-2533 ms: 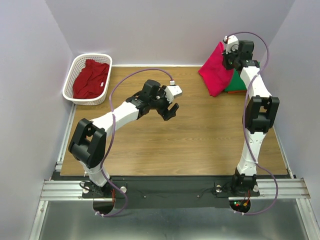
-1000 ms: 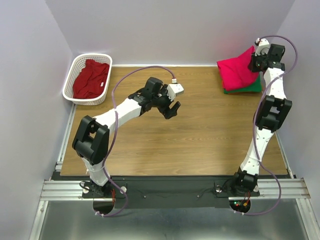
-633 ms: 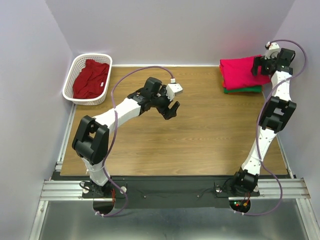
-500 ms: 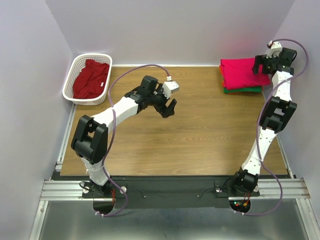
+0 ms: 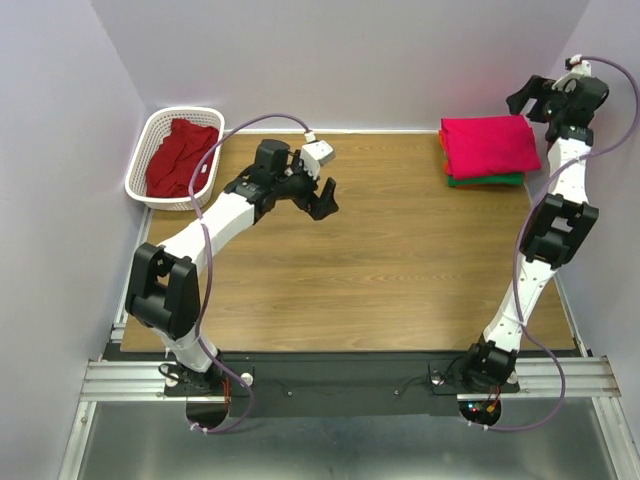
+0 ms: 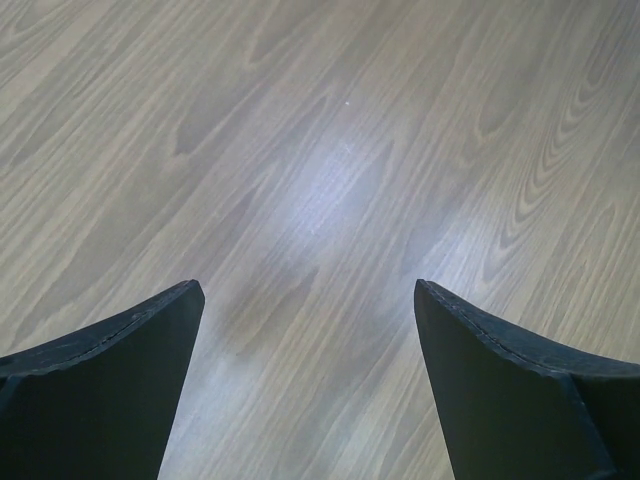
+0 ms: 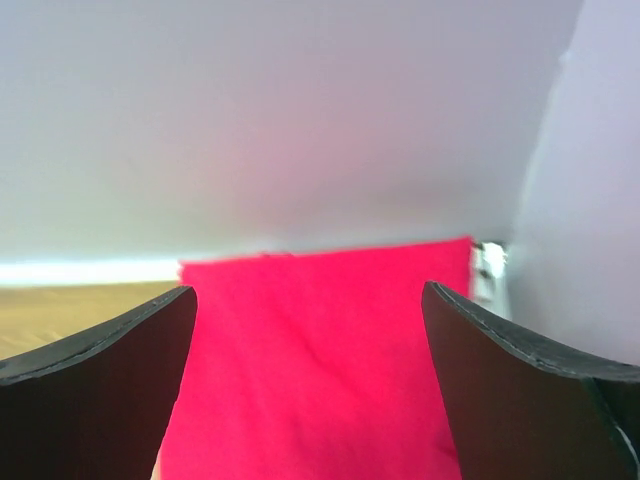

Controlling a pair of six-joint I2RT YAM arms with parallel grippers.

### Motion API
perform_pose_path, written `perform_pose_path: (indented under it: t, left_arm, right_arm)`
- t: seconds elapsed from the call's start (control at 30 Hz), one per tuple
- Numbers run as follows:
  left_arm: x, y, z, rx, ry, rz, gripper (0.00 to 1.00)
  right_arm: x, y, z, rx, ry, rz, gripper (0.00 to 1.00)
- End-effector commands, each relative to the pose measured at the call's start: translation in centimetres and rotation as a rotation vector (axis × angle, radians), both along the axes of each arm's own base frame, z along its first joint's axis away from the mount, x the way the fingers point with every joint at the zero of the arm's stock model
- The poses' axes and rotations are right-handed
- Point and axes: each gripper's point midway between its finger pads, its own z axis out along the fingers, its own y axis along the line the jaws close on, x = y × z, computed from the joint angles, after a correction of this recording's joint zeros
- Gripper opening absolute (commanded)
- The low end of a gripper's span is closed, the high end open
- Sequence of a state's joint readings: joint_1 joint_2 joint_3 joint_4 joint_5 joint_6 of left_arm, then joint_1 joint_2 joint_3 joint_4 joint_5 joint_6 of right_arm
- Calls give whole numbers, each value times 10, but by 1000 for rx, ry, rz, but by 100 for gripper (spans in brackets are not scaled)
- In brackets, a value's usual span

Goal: Fold and stack the t-shirts
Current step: Neatly place the folded tshirt to the corner

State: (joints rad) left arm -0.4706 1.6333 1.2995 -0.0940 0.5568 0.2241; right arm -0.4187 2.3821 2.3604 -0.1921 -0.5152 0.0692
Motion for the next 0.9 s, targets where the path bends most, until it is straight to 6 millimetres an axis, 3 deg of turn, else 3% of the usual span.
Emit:
perform_pose_path:
  t: [0.0, 0.03, 0.07, 0.1, 0.2, 0.23, 0.47, 0.57, 0.67, 0.77, 0.8, 0.83, 0.87]
  left_arm:
    - [10, 1, 35, -125, -22, 11, 99]
    - [12, 3, 37, -132, -16, 20, 99]
    - [13, 4, 38, -136, -16, 23, 99]
    - [15, 5, 35, -136, -10, 29, 99]
    - [21, 12, 36, -141, 0, 54, 99]
    - [25, 16, 35, -140, 2, 69, 99]
    - [41, 29, 43, -152, 3, 160, 99]
    - [46, 34, 48, -150, -14, 199, 99]
    - [51, 44, 59, -146, -43, 243, 99]
    - [49, 52, 66, -108, -24, 239, 99]
    - [50, 54, 69, -96, -27, 236, 99]
    - [50, 55, 69, -79, -25, 236, 99]
    - [54, 59, 77, -62, -53, 234, 99]
  right_arm:
    - [7, 12, 13, 244, -135, 3, 100]
    - [7, 11, 9, 294, -164, -18, 99]
    - [8, 9, 29, 253, -292, -15, 99]
    - [5, 7, -1, 269, -268, -43, 98]
    - [12, 1, -19, 241, -282, -63, 95]
    - [14, -1, -36, 240, -259, -76, 95]
    - [18, -27, -77, 71, -294, -168, 97]
    - [18, -25, -66, 63, -313, -159, 98]
    - [11, -17, -28, 38, -360, -122, 100]
    - [-13, 14, 24, -9, -353, -44, 100]
    - [-14, 19, 7, 3, -300, -33, 100]
    - [-25, 30, 37, -15, -317, -13, 100]
    - [-32, 46, 28, -21, -235, 21, 100]
